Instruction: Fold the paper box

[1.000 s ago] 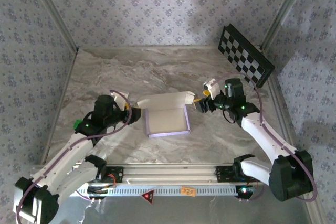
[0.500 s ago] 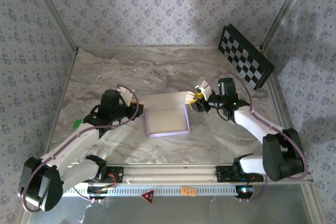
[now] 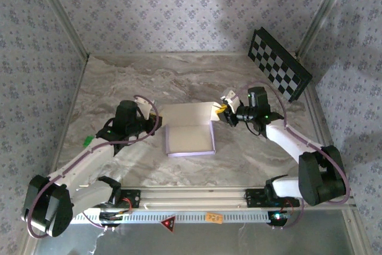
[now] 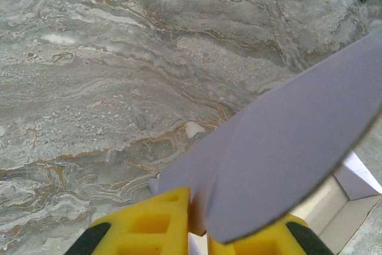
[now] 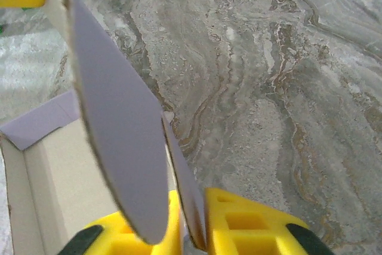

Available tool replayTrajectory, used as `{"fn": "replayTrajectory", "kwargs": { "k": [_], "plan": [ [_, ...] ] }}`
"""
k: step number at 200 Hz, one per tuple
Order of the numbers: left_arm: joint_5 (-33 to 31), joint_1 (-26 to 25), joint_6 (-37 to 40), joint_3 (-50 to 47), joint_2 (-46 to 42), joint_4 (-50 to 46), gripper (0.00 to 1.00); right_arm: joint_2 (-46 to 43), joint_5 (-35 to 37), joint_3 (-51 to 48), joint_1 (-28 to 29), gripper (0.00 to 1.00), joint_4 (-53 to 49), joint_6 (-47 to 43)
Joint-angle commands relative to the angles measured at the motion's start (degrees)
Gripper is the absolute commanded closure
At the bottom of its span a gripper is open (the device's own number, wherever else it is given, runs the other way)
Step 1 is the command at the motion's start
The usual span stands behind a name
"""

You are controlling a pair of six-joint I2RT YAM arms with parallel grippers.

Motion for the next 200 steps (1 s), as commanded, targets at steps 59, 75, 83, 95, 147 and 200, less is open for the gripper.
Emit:
{"fn": "replayTrajectory", "kwargs": {
  "k": [59, 75, 83, 95, 147, 200],
  "plan": [
    [2.11, 0.36, -2.49, 3.51, 0.08, 3.32, 0.92, -2.62, 10.64, 3.18, 5.2, 0.95, -1.23, 9.04],
    [2.01, 0.3, -3.43, 4.11, 0.64, 4.43, 0.93, -3.16, 17.46, 3.46, 8.25, 0.95, 0.0, 14.89],
    [1.81, 0.35, -4.05, 4.39, 1.03, 5.07, 0.94, -3.41, 21.41, 3.46, 9.96, 0.95, 0.93, 18.06],
    [1.45, 0.27, -4.9, 4.93, 1.93, 5.96, 0.94, -3.54, 28.16, 3.57, 12.93, 0.95, 2.38, 21.92],
    [-1.07, 0.13, -7.71, 9.29, 6.83, 7.13, 0.95, 1.45, 50.74, 8.98, 19.62, 1.0, 1.31, 41.62],
    [-4.49, 0.16, -6.76, 13.26, 12.41, 10.98, 0.96, 6.07, 64.0, 11.02, 22.44, 1.0, 7.72, 49.43]
  ]
}}
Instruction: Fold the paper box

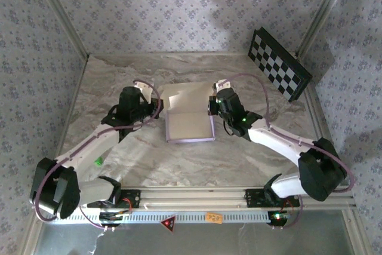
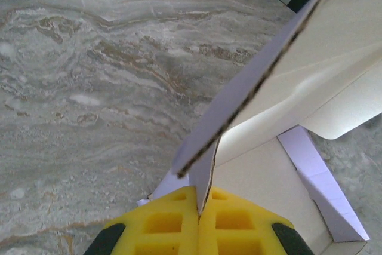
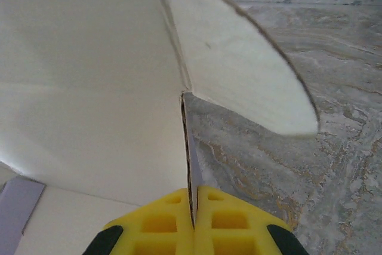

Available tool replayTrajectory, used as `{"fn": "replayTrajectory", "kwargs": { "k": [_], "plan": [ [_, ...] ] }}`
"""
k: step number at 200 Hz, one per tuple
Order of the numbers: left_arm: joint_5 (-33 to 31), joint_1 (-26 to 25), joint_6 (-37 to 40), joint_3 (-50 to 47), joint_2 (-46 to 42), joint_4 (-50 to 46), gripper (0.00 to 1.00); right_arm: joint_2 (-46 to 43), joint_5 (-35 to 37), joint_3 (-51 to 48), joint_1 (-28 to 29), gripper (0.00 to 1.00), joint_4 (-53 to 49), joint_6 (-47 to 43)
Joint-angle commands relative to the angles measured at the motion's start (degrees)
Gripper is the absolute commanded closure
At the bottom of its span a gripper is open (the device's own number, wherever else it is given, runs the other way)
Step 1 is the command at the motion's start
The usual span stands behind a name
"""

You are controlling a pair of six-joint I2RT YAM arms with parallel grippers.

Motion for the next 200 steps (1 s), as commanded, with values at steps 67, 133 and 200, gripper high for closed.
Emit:
{"fn": "replayTrajectory", "kwargs": {
  "k": [67, 133, 200],
  "plan": [
    [-2.06, 0.19, -1.29, 10.35, 12.18, 9.02, 0.96, 11.98, 21.76, 7.09, 3.6, 1.0, 11.07, 9.61],
    [-0.86, 0.28, -3.02, 8.48, 16.29, 14.46, 0.97, 17.17, 27.08, 6.75, 7.03, 1.0, 18.83, 3.45],
    [-0.24, -0.29, -4.3, -0.84, 15.74, 26.29, 0.96, 18.74, 33.31, 1.02, 10.43, 1.0, 25.75, 1.69]
  ]
}}
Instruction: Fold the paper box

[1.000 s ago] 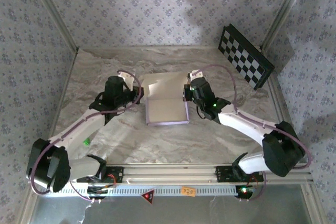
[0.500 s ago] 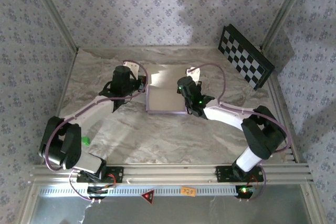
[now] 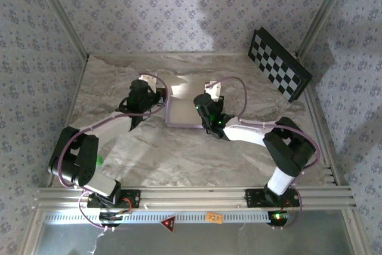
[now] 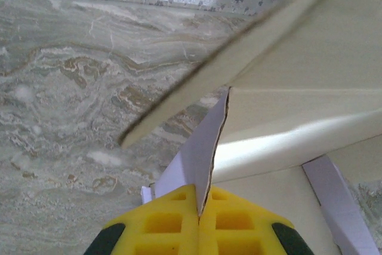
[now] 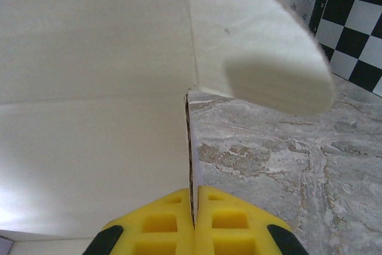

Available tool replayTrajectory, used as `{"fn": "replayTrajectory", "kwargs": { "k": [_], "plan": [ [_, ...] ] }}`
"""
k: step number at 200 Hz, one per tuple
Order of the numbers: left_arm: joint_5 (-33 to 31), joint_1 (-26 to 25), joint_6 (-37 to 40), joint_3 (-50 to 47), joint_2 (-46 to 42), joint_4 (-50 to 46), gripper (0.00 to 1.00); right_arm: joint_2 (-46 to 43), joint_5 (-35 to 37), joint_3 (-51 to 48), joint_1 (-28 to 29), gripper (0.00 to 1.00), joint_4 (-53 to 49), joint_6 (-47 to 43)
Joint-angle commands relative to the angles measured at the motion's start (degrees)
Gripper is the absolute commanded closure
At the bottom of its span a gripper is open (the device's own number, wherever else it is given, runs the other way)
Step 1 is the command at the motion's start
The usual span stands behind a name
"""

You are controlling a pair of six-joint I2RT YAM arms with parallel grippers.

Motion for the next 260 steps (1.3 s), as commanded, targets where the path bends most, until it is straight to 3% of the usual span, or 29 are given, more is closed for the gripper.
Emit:
{"fn": "replayTrajectory", "kwargs": {
  "k": [1, 61, 214, 233, 260],
  "plan": [
    [4.17, -1.45, -1.28, -3.08, -0.61, 7.66, 0.96, 1.2, 2.73, -2.4, 2.44, 1.0, 7.13, -0.96],
    [1.42, -3.53, -0.96, -10.91, -2.45, 15.25, 0.95, 2.09, 6.71, -6.68, 4.72, 1.0, 13.04, -1.76],
    [-4.52, -6.29, -2.58, -25.38, -13.88, 15.14, 0.87, 4.81, 16.17, -16.33, 13.53, 1.0, 23.89, -3.89],
    [-4.65, -6.35, -2.69, -26.33, -16.1, 13.64, 0.83, 6.54, 16.57, -17.72, 14.49, 1.0, 29.46, -6.19],
    [-5.82, -6.35, -2.34, -26.2, -23.29, 4.22, 0.68, 9.44, 16.76, -18.83, 16.21, 1.0, 41.09, -15.07]
  ]
}}
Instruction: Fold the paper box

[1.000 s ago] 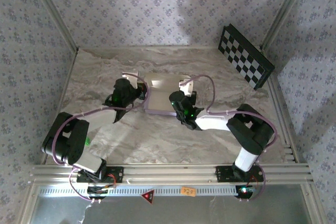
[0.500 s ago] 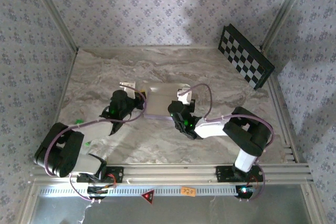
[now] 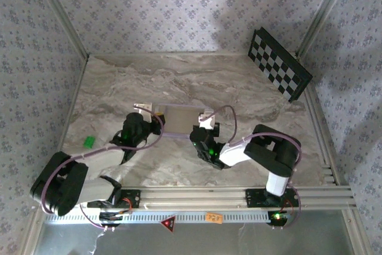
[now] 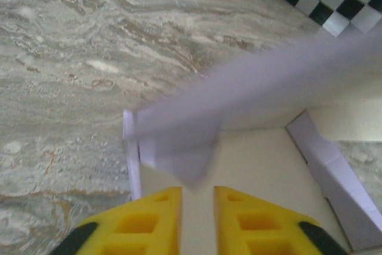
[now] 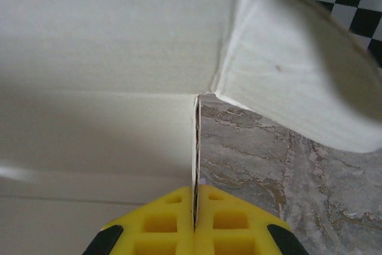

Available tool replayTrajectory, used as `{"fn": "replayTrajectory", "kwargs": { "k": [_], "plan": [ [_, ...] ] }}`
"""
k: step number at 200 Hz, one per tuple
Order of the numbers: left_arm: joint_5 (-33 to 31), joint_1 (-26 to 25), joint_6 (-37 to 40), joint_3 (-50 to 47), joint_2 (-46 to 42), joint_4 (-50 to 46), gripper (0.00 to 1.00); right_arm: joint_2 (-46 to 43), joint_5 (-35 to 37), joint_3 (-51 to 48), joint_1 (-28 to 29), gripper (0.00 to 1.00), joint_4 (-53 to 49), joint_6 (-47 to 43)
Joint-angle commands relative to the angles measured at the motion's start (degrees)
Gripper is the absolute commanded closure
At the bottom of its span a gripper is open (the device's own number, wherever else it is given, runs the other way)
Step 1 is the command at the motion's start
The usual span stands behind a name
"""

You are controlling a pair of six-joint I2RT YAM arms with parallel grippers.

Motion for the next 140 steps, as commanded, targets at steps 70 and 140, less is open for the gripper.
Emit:
{"fn": "replayTrajectory", "kwargs": {
  "k": [70, 140],
  "plan": [
    [-4.84, -0.37, -0.51, 2.69, -29.6, -36.23, 0.42, 6.81, 1.29, -2.01, 3.52, 1.0, 19.08, -14.01],
    [-2.21, 0.86, 6.46, 23.65, -22.29, -49.13, 0.4, 6.9, 1.47, -3.54, 4.34, 0.65, 20.24, -13.73]
  ]
}}
